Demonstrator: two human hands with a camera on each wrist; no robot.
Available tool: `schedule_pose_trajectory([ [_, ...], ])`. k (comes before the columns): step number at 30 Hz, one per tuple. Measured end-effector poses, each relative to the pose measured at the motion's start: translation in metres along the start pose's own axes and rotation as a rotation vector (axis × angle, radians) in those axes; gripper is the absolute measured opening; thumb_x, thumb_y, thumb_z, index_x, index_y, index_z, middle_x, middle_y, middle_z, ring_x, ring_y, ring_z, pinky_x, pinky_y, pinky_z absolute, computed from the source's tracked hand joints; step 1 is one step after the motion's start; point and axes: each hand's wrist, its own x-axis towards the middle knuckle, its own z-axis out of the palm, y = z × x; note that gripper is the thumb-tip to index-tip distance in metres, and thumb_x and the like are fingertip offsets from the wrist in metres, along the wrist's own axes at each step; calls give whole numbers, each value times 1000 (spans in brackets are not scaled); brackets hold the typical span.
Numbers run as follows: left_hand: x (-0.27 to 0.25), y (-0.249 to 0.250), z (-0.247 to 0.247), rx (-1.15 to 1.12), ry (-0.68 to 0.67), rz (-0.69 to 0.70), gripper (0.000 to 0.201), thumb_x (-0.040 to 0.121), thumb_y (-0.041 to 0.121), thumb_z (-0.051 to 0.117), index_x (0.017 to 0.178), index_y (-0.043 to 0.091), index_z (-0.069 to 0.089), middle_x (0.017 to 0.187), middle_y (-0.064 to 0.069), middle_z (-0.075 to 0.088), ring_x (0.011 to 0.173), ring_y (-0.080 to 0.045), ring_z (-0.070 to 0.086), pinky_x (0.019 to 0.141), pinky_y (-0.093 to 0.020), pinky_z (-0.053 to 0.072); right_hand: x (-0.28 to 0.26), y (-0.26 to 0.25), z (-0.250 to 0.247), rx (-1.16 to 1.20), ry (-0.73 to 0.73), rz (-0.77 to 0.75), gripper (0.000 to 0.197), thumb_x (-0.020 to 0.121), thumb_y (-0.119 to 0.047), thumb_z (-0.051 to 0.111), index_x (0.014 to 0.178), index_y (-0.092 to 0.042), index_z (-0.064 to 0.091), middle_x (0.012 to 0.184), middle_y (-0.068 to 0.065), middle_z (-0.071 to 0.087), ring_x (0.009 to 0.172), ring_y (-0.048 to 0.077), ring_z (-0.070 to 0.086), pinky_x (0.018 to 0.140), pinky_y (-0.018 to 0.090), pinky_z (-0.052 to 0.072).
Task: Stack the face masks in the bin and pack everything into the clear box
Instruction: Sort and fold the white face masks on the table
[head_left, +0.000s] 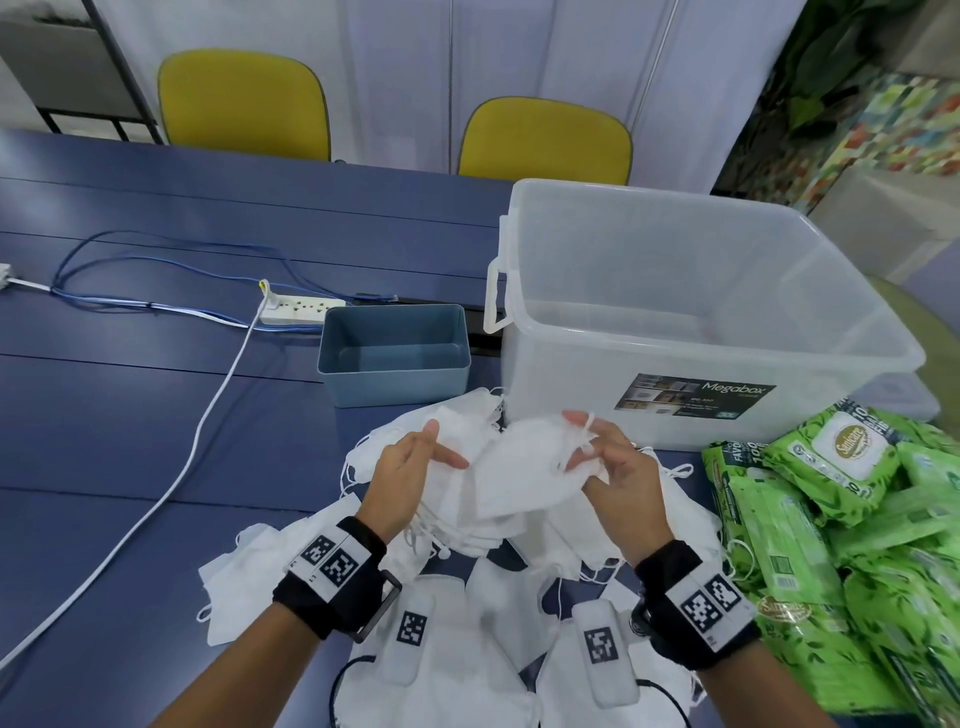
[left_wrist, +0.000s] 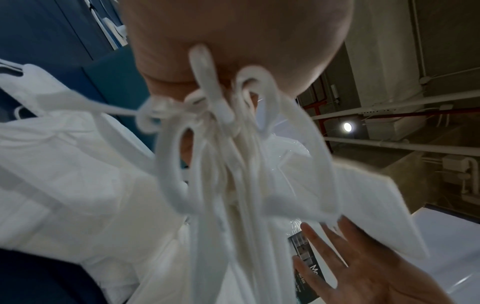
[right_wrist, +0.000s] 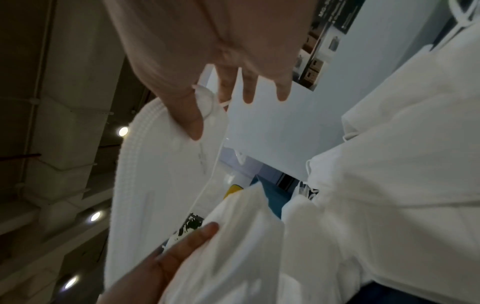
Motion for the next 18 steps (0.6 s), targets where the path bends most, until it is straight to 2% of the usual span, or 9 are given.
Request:
schedule_pose_trajectory([
  [1, 0, 1, 1, -11, -9, -20, 57, 101, 36, 33, 77, 6, 74, 96, 1, 69, 96, -8, 58, 73, 5, 31, -1, -1, 2, -17, -20, -15, 46, 64, 12, 58, 59, -33, 69, 126, -1, 60, 116, 6, 55, 95, 14, 40],
  [3, -1, 4, 3, -41, -40, -53, 50, 100, 36, 39, 76, 5, 70, 95, -2, 67, 96, -8, 56, 78, 1, 33, -2, 0, 6, -36, -42, -35, 56, 64, 19, 56, 60, -35, 70, 135, 0, 51, 119, 2, 51, 96, 12, 37],
  [5, -3, 7, 4, -58, -104, -71, 42, 95, 33, 51, 67, 3, 62, 90, -6, 60, 104, 3, 50, 98, -16, 32, -3, 4, 10, -53, -43, -34, 53, 62, 14, 54, 60, -37, 71, 135, -3, 50, 121, 4, 49, 99, 13, 36],
  [6, -3, 6, 4, -50, -135, -64, 38, 92, 30, 58, 66, 2, 61, 93, -2, 60, 111, 9, 46, 103, -21, 27, -4, 6, 11, -76, -46, -28, 50, 61, 9, 53, 60, -38, 71, 135, -5, 50, 123, 6, 48, 101, 14, 36],
  [8, -2, 3, 4, -12, -140, -43, 23, 85, 25, 69, 76, 4, 70, 109, -1, 68, 125, 5, 33, 103, -21, 19, -6, 8, 13, -145, -69, -32, 45, 62, 3, 54, 63, -39, 71, 133, -6, 52, 125, 9, 47, 103, 16, 35],
  [10, 2, -2, 2, 65, -106, -24, 15, 84, 23, 71, 84, 8, 73, 118, -2, 65, 130, -1, 29, 101, -20, 17, -9, 7, 13, -200, -80, -58, 34, 63, -8, 57, 67, -40, 70, 127, -5, 54, 123, 5, 48, 101, 15, 34],
  [12, 6, -6, 0, 185, -80, 9, 16, 84, 26, 70, 86, 11, 72, 123, -3, 61, 131, -7, 33, 95, -17, 19, -11, 6, 11, -200, -27, -72, 20, 60, -22, 55, 68, -34, 68, 115, -2, 56, 116, 8, 52, 100, 18, 37],
  [15, 5, -5, -3, 343, -52, 57, 18, 84, 28, 69, 88, 11, 70, 119, 2, 53, 119, -11, 42, 81, -12, 23, -10, 5, 9, -184, 160, -57, 7, 60, -30, 55, 64, -28, 60, 95, -2, 49, 97, 17, 55, 92, 31, 45],
  [18, 4, -6, -3, 454, -101, 109, 14, 84, 31, 69, 85, 17, 67, 126, -3, 51, 129, -16, 40, 91, -19, 28, -6, 4, 11, -309, 116, -95, 9, 66, -32, 62, 75, -32, 60, 94, -8, 47, 92, 4, 53, 85, 18, 42],
])
